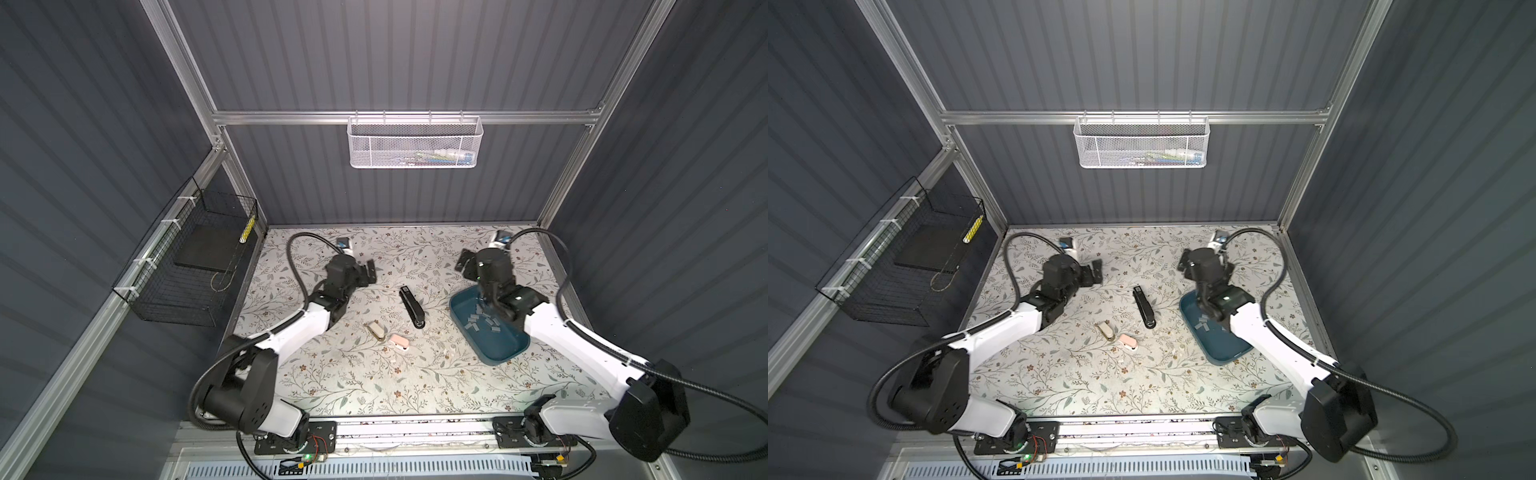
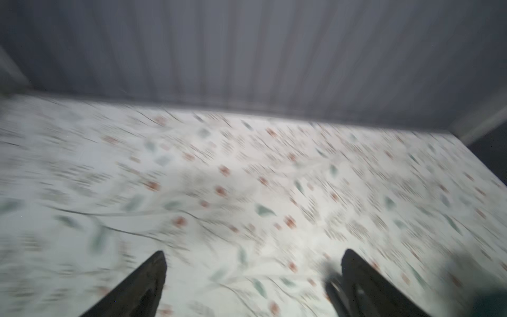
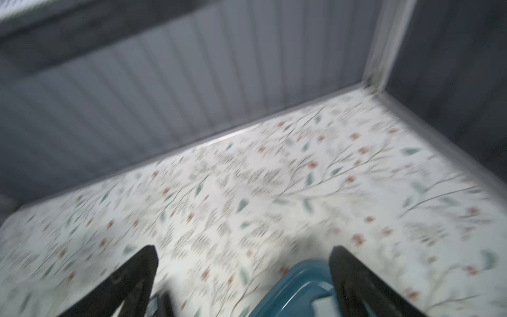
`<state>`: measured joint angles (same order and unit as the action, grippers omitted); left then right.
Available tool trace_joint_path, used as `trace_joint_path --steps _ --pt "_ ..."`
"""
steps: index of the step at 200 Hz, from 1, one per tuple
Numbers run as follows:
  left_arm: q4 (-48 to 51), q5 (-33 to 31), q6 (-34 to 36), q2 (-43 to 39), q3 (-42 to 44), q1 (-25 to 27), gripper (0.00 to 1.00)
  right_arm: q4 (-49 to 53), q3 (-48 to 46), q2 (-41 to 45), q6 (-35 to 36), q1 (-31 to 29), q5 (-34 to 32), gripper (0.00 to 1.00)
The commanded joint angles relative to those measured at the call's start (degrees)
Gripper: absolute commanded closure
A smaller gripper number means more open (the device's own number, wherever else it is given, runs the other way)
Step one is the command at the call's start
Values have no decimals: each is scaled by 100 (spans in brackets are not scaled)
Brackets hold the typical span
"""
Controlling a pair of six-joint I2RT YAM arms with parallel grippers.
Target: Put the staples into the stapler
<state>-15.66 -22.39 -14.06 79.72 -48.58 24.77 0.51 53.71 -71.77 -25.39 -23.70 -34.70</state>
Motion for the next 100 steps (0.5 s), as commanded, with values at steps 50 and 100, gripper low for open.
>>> trace_joint_path --steps 50,100 --pt "-2065 -905 1250 -360 2525 -1744 0 -3464 -2424 -940 2040 2281 1477 1" --pt "-2657 130 889 858 2239 -2209 0 -4317 -2903 -957 2146 2376 2063 1"
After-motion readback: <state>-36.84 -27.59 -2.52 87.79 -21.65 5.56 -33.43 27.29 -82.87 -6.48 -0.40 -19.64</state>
